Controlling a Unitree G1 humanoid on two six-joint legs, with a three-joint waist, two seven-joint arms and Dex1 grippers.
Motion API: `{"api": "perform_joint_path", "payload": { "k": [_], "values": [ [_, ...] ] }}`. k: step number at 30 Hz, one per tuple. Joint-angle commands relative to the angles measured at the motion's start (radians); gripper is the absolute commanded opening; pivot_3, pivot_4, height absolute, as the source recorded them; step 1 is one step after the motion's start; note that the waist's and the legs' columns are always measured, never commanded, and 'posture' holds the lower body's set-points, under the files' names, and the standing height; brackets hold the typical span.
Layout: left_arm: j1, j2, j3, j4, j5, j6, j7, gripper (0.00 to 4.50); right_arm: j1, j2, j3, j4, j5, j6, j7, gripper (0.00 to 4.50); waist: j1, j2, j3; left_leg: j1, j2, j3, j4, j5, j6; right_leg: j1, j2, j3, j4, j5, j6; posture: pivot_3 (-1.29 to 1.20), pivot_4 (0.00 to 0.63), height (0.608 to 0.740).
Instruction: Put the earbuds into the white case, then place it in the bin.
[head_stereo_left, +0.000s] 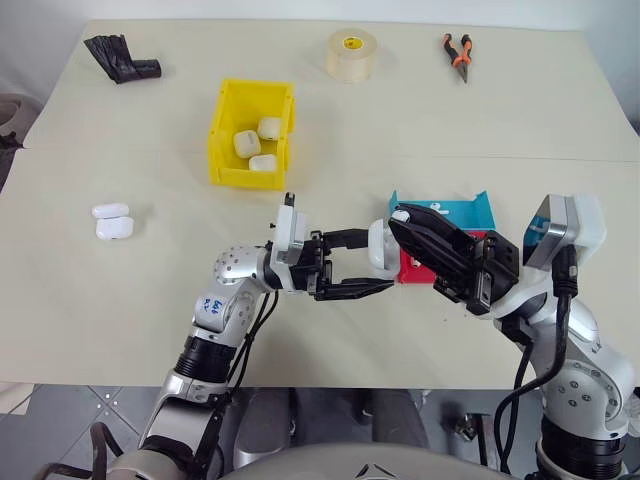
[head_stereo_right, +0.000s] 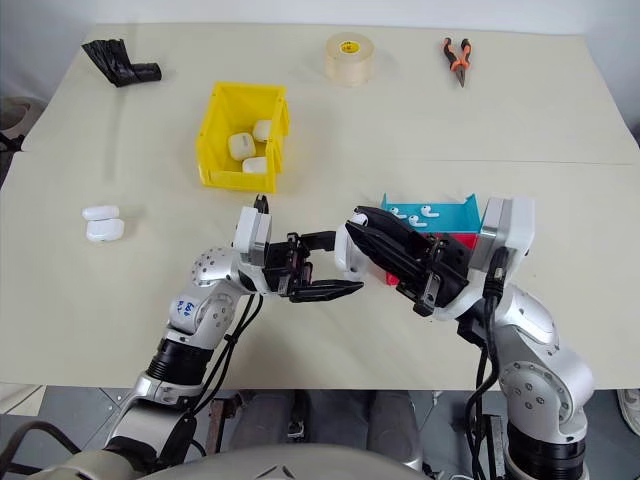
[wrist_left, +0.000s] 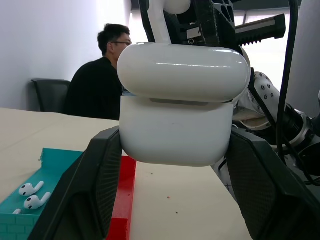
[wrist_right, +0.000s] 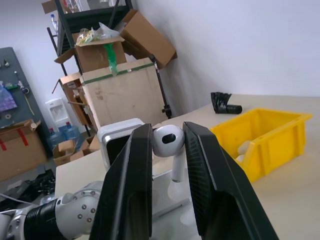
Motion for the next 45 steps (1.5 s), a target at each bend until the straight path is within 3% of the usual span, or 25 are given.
{"api": "perform_joint_path", "payload": {
  "k": [1,17,25,27,28,30,39,45],
  "values": [
    [-0.012,-0.009,0.01,-0.047,-0.028,-0.004,0.002,2.79,0.022,-0.005,0.012,0.009,-0.039,-0.061,0.029,0.79,-0.001,0.0,0.0,0.0,0.0,0.0,0.0,0.0,0.0,0.0,0.0,0.0,0.0,0.0,0.0,0.0,0.15,0.74],
    [-0.025,-0.013,0.008,-0.038,-0.025,-0.011,-0.002,2.79,0.019,0.009,0.085,0.132,-0.149,-0.181,0.077,0.79,-0.001,0.0,0.0,0.0,0.0,0.0,0.0,0.0,0.0,0.0,0.0,0.0,0.0,0.0,0.0,0.0,0.15,0.74],
    [-0.03,-0.02,0.011,-0.031,-0.021,-0.021,0.003,2.79,0.035,-0.049,0.095,0.159,-0.153,-0.139,0.084,0.79,0.0,0.0,0.0,0.0,0.0,0.0,0.0,0.0,0.0,0.0,0.0,0.0,0.0,0.0,0.0,0.0,0.15,0.74],
    [-0.032,-0.022,0.013,-0.028,-0.019,-0.023,0.003,2.79,0.035,-0.079,0.084,0.157,-0.084,-0.077,0.079,0.79,0.0,0.0,0.0,0.0,0.0,0.0,0.0,0.0,0.0,0.0,0.0,0.0,0.0,0.0,0.0,0.0,0.15,0.74],
    [-0.033,-0.023,0.013,-0.026,-0.017,-0.025,0.002,2.79,0.028,-0.084,0.083,0.159,-0.1,-0.093,0.086,1.19,0.0,0.0,0.0,0.0,0.0,0.0,0.0,0.0,0.0,0.0,0.0,0.0,0.0,0.0,0.0,0.0,0.15,0.74],
    [-0.035,-0.025,0.015,-0.022,-0.015,-0.028,0.001,2.79,0.012,-0.101,0.078,0.159,-0.088,-0.088,0.099,1.48,-0.001,0.0,0.0,0.0,0.0,0.0,0.0,0.0,0.0,0.0,0.0,0.0,0.0,0.0,0.0,0.0,0.15,0.74],
    [-0.034,-0.026,0.022,-0.004,-0.003,-0.045,-0.005,2.79,-0.066,-0.193,-0.028,0.184,-0.051,-0.091,0.155,4.38,0.002,0.0,0.0,0.0,0.0,0.0,0.0,0.0,0.0,0.0,0.0,0.0,-0.001,0.0,0.0,0.0,0.15,0.74],
    [0.005,0.018,0.04,0.007,0.017,-0.078,-0.014,2.79,0.016,-0.369,-0.207,0.333,-0.127,-0.168,0.34,4.45,0.002,0.0,0.0,0.0,0.0,0.001,-0.001,-0.001,0.002,0.0,0.0,0.0,-0.002,0.0,0.0,0.0,0.15,0.74]
  ]
}}
